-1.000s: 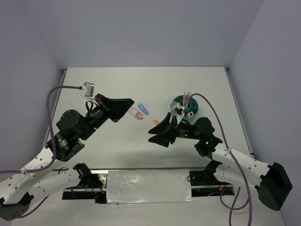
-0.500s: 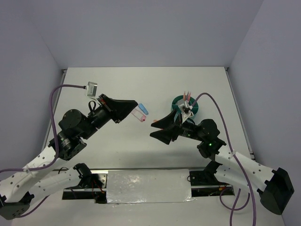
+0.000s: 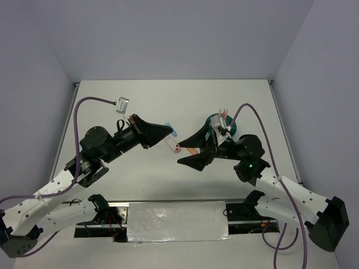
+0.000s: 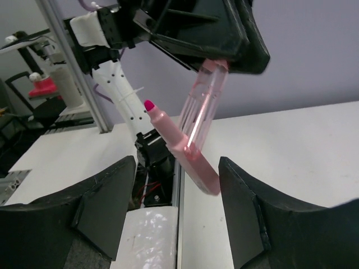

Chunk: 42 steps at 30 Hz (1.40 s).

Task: Sort the stationery into containers
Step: Close the pen cap on the pen.

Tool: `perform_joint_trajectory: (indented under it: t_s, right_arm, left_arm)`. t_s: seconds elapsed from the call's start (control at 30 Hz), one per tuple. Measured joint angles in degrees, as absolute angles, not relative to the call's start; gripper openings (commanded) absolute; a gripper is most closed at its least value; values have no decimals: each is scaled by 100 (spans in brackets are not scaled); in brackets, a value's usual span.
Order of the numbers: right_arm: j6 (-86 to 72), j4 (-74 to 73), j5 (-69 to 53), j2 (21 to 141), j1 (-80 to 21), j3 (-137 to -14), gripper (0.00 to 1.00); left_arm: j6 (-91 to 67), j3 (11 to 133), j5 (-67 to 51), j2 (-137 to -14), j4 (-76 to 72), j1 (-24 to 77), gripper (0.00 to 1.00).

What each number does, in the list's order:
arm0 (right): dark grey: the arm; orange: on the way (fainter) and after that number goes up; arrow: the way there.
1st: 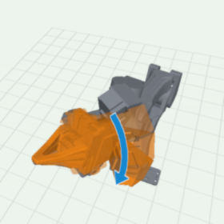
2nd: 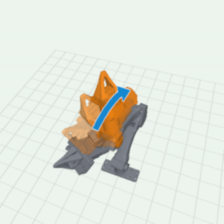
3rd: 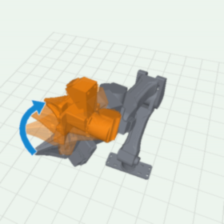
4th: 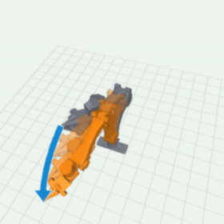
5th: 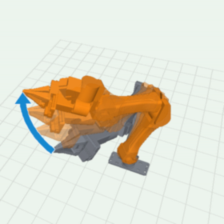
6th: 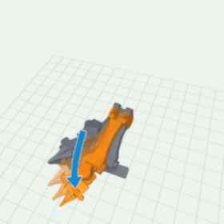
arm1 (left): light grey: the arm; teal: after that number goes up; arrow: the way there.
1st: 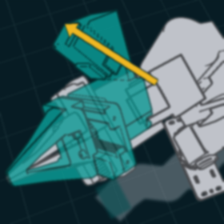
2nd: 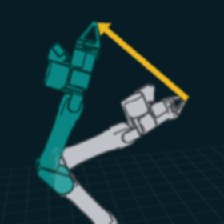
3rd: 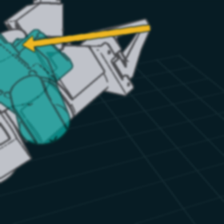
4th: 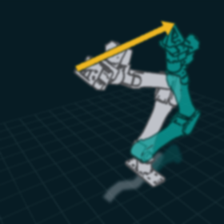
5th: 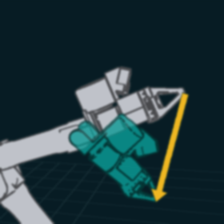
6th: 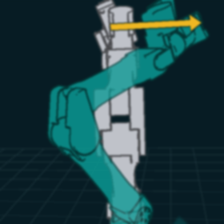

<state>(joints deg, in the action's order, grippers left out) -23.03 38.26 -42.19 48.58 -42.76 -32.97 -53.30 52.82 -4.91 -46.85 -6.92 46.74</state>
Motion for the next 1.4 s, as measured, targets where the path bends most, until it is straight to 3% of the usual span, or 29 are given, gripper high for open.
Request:
perform_joint_trajectory:
  t_s: [0.17,0.27,0.37,0.4,0.53,0.7,1.0,1.4]
  right_arm:
    - [-2311,4049,-4574,5166,-4276,-3439,58]
    - [-2300,4086,-4624,5325,-4276,-3439,41]
    - [-2287,4071,-4654,5413,-4276,-3439,18]
    - [-2290,4069,-4663,5415,-4276,-3446,6]
    - [-2309,4040,-4659,5400,-4278,-3450,8]
    - [-2364,3789,-4497,5282,-4316,-3454,0]
    - [-3063,2797,-4377,5323,-4333,-3811,0]
    - [-3186,2617,-4263,5107,-4333,-3833,3]
  left_arm:
    - [-5437,5282,-593,-4746,-705,4674,0]
    - [-5439,5282,-657,-4788,-733,4674,0]
    - [-5406,5282,-659,-4797,-720,4670,0]
    - [-5415,5282,-655,-4797,-698,4657,0]
    - [-5273,5282,-668,-4768,-705,4659,0]
    - [-4810,5218,-810,-4654,-823,4678,0]
    - [-4202,4628,-1142,-4412,-1721,4650,0]
    - [-4121,4434,-1260,-4414,-2154,4652,0]
